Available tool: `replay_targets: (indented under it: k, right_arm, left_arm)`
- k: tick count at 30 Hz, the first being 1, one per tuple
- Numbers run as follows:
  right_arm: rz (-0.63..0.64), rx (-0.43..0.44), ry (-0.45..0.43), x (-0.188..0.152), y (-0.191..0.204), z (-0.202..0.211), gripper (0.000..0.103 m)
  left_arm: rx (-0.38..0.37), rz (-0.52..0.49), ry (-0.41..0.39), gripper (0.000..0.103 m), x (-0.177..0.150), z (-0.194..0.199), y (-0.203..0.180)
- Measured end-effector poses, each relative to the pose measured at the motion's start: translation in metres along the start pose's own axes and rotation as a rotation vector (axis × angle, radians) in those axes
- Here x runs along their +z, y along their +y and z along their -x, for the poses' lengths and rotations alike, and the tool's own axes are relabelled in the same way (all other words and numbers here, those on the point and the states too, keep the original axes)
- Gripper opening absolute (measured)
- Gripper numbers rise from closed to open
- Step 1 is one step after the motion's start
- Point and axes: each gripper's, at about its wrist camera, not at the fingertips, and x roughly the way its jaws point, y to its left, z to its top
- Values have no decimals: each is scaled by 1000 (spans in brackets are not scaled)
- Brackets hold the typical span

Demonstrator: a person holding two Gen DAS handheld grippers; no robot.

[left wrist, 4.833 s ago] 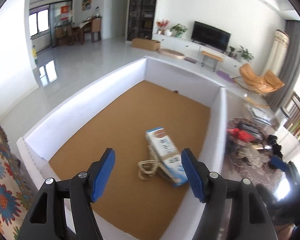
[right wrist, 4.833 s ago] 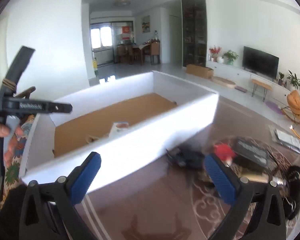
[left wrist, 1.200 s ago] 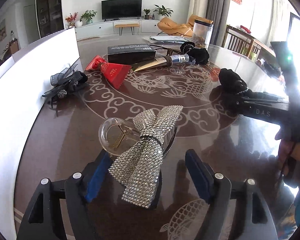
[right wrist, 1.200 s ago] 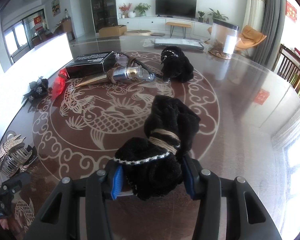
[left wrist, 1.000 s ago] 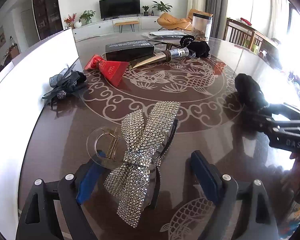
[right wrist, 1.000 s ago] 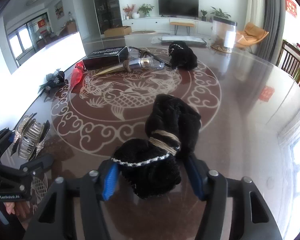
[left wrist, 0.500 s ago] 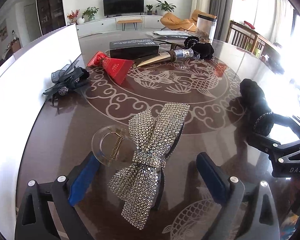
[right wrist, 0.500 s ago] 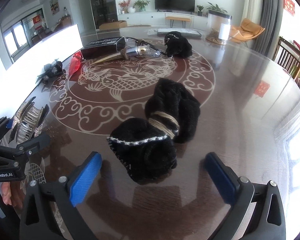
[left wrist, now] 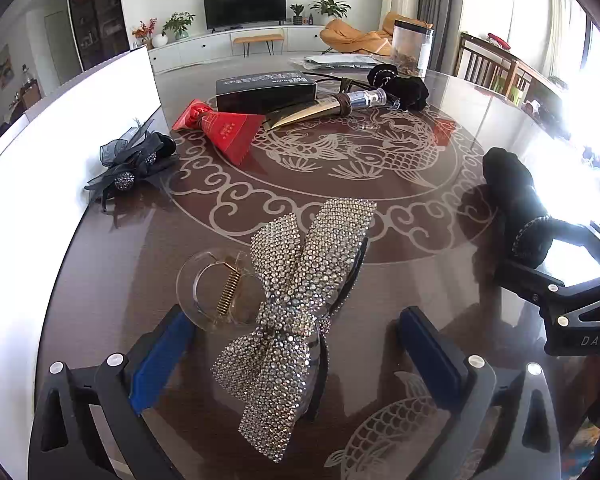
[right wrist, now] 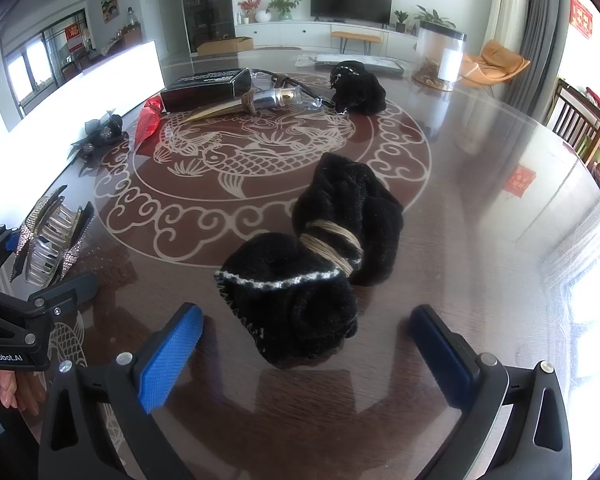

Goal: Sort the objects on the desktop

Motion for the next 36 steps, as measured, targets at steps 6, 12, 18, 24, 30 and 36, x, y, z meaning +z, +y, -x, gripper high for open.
replay_targets:
  k: [6,12,18,24,30,36]
  right_arm:
    - [0,0,0,0,0,0,103]
    - [0,0,0,0,0,0,103]
    - [0,0,0,0,1,0,103]
    - [0,0,0,0,0,0,103]
    - [0,0,0,0,0,0,103]
    - [-7,11,-3,0,-1,0,103]
  left_arm:
    - [0,0,0,103,0,0,0]
    - [-1,0,0,103,0,0,0]
    - [-1,0,0,103,0,0,0]
    - [0,0,0,103,0,0,1]
    - [-1,0,0,103,0,0,1]
    - [1,2,4,103,-1,1,2]
